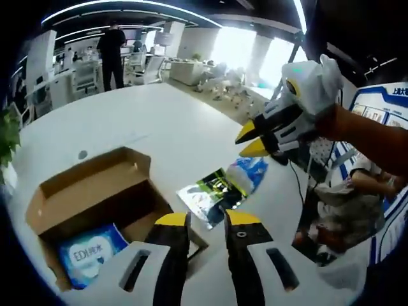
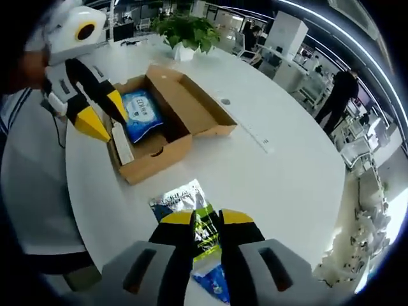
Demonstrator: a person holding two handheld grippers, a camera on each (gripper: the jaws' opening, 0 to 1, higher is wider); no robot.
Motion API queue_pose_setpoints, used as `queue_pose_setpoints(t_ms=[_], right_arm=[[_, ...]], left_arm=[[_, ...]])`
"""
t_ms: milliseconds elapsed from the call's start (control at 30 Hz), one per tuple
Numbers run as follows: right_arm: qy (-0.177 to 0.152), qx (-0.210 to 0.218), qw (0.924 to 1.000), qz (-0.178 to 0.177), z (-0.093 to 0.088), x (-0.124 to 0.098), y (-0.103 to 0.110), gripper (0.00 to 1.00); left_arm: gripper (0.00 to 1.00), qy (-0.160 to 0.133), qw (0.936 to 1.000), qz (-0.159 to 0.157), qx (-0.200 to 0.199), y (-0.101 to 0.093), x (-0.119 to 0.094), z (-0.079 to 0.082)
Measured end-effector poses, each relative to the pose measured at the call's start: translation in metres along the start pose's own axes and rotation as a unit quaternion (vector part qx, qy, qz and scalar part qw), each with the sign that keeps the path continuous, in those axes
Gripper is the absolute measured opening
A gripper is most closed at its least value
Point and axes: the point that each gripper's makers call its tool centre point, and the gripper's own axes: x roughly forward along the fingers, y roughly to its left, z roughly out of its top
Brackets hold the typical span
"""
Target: Operate the shoe box by opening the lid, removing the specified soft item, and placing it in the target area until the item is outside and the box remains undamaged.
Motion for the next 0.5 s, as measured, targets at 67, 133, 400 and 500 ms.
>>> queue_pose_setpoints(t_ms=[67,133,400,500], right_arm=[[-0.003,-0.005,1.0000,0.002,0.011,0.003,0.006,0.13],[-0.006,-0.013,0.9999,0.005,0.024,0.008,0.012,0.13],[-0.013,-0.027,0.9995,0.014,0.058,0.018,0.030,0.13],[-0.014,-0.032,0.9992,0.016,0.067,0.022,0.034,0.13]], left_arm=[[0.20,-0.003,0.9999,0.011,-0.002,0.013,-0.011,-0.002],[0.20,-0.005,0.9998,0.019,-0.009,0.023,-0.021,-0.004],[0.24,-0.006,0.9990,0.039,-0.020,0.051,-0.047,-0.016],[0.25,-0.001,0.9987,0.046,-0.023,0.060,-0.057,-0.023]])
